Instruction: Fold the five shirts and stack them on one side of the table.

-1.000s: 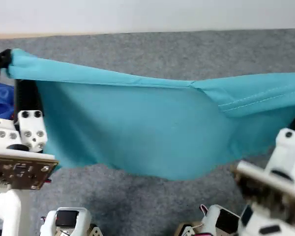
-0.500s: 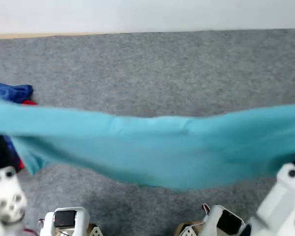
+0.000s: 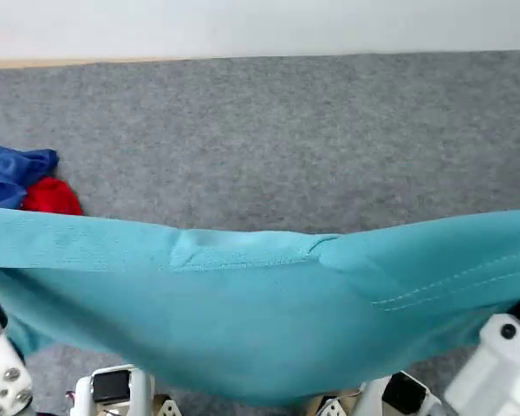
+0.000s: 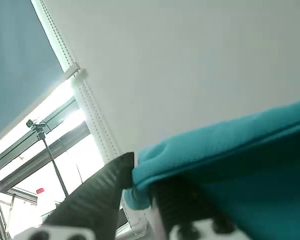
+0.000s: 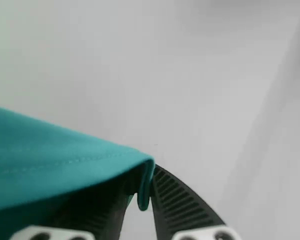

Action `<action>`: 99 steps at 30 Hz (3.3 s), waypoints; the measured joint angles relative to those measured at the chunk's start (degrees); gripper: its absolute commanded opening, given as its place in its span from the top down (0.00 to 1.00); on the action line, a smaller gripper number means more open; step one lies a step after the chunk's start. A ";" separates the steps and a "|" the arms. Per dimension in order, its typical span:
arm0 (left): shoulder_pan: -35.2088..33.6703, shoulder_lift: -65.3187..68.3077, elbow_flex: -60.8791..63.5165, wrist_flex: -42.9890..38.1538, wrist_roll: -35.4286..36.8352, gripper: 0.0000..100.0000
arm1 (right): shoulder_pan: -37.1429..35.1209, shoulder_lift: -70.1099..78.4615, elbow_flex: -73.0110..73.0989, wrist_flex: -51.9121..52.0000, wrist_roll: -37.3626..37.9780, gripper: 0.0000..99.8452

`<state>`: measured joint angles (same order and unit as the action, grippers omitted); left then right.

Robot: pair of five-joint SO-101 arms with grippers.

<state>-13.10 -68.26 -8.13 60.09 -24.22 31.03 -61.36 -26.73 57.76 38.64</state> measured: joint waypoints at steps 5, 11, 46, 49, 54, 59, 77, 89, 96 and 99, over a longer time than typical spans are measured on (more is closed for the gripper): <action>0.00 7.47 -8.09 0.26 4.66 1.00 | 0.00 5.89 -3.87 0.00 -1.41 0.99; 0.00 20.66 -25.23 4.84 9.85 1.00 | 0.00 13.63 -10.37 0.00 -3.69 0.99; 0.09 41.67 -38.42 27.96 15.47 1.00 | -4.84 26.02 -20.31 -7.30 -2.29 0.99; 1.58 41.85 -38.33 32.88 15.47 1.00 | -4.75 26.02 -20.31 -7.30 -2.02 0.99; 4.04 41.05 -38.33 39.12 15.47 1.00 | -4.75 26.02 -20.31 -7.30 -1.85 0.99; 6.33 37.98 -36.48 39.30 15.47 1.00 | -4.84 26.02 -19.52 -6.15 -1.85 0.99; -8.18 38.15 7.65 38.59 8.44 1.00 | -12.84 26.11 -7.91 24.35 -1.76 0.99; -20.66 38.15 36.48 27.60 -1.67 1.00 | -36.13 27.25 23.21 36.66 -1.93 0.99; -24.00 38.15 44.13 26.73 -7.91 1.00 | -51.25 27.87 46.24 30.51 -7.12 0.99; -24.70 38.15 47.74 25.32 -9.05 1.00 | -54.86 32.35 50.90 29.27 -8.97 0.99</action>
<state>-37.80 -30.11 39.60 85.41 -33.27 -23.82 -29.01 24.18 87.03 29.67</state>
